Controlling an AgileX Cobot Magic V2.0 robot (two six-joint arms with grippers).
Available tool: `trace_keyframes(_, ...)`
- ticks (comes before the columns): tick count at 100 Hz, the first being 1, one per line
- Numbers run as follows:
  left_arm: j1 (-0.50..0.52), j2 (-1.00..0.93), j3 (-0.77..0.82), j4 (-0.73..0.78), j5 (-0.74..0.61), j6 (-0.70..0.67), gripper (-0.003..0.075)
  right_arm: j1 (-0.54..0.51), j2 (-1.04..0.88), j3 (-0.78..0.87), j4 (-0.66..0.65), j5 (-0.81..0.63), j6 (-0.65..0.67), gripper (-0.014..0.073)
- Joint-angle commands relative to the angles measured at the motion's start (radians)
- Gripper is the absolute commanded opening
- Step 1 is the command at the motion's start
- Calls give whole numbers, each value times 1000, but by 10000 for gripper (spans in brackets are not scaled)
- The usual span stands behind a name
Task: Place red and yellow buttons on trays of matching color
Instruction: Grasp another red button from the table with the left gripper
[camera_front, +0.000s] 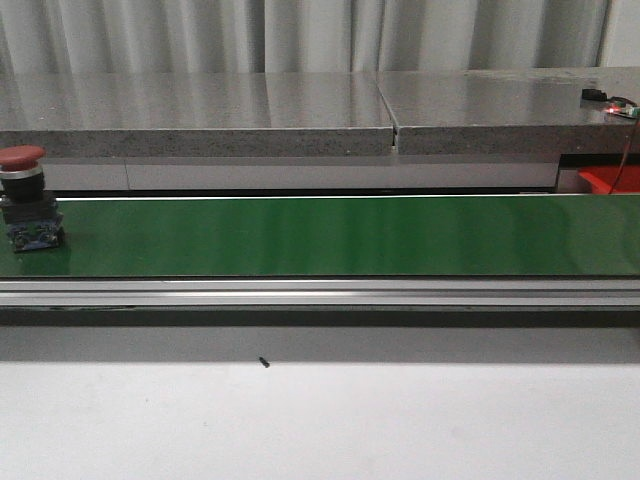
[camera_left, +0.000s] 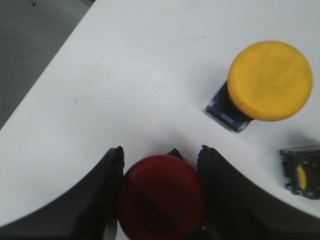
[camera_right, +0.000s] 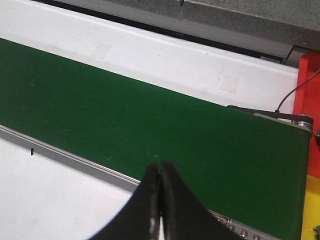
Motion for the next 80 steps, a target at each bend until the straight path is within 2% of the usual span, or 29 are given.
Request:
trace_keyframes(1,-5,-125,-33,-29,-13,1,-14,2,-10,-26,16,-65,-8,-109)
trace_keyframes(23,-36,-305,-33,-65,48,23,-14,2,-10,-26,16,-65,-8,-109)
trace_keyframes(50,-176,-435,22,-79,132,37,-14,2,-10,-26,16,-65,-8,-109)
trace_keyframes(80,-339,-469,176,-79,72,38,-14,2,-10,-26,16,-65,-8,-109)
